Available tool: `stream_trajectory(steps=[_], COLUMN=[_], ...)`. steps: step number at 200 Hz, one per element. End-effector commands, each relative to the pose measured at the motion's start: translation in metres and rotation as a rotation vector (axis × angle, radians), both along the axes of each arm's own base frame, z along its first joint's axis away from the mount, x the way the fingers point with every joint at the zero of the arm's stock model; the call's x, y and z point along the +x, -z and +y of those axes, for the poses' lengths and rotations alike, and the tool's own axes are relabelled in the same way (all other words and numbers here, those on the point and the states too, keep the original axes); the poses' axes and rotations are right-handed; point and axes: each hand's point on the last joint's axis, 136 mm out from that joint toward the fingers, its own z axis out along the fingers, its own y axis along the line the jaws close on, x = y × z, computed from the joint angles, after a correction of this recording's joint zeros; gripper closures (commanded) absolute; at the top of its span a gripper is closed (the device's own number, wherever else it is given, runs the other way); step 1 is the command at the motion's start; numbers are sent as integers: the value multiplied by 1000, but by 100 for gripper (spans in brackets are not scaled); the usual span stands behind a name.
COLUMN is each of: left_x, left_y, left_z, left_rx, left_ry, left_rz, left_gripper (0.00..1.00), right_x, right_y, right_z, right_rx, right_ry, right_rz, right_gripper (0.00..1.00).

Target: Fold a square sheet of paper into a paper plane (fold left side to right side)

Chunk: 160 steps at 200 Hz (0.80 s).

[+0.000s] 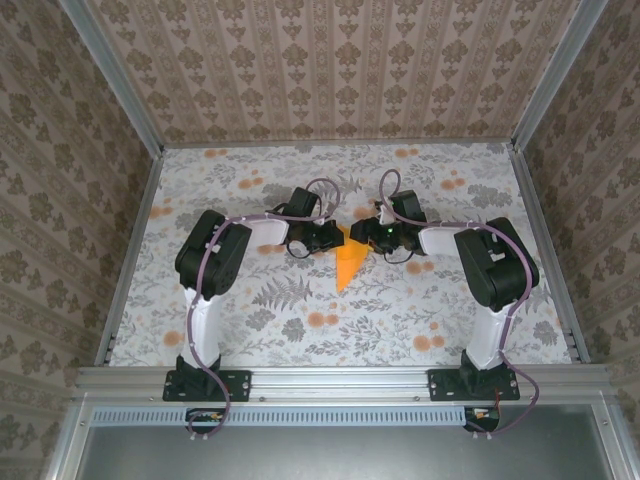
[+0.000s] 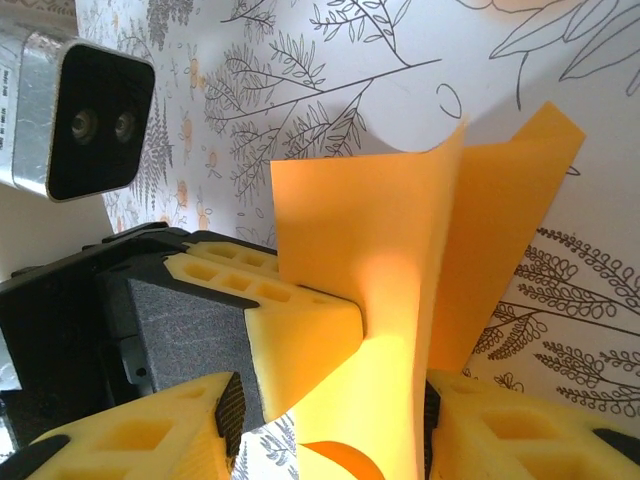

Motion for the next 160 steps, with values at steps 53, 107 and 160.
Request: stream_trajectory(steps=[53, 107, 160], left_x=[-7, -3, 5], left_y=[-29, -29, -14], left_z=[17, 20, 11], left_rx=[-9, -12, -19], left_ry=[67, 93, 105], left_rz=[-98, -110, -75], left_gripper=[71, 70, 75], right_x=[0, 19, 23], right_y=[-2, -5, -7], right_z=[-13, -11, -10], right_rx=[-18, 31, 20], right_ry=[6, -78, -145], right_rz=[84, 87, 62], right_gripper=[49, 48, 51])
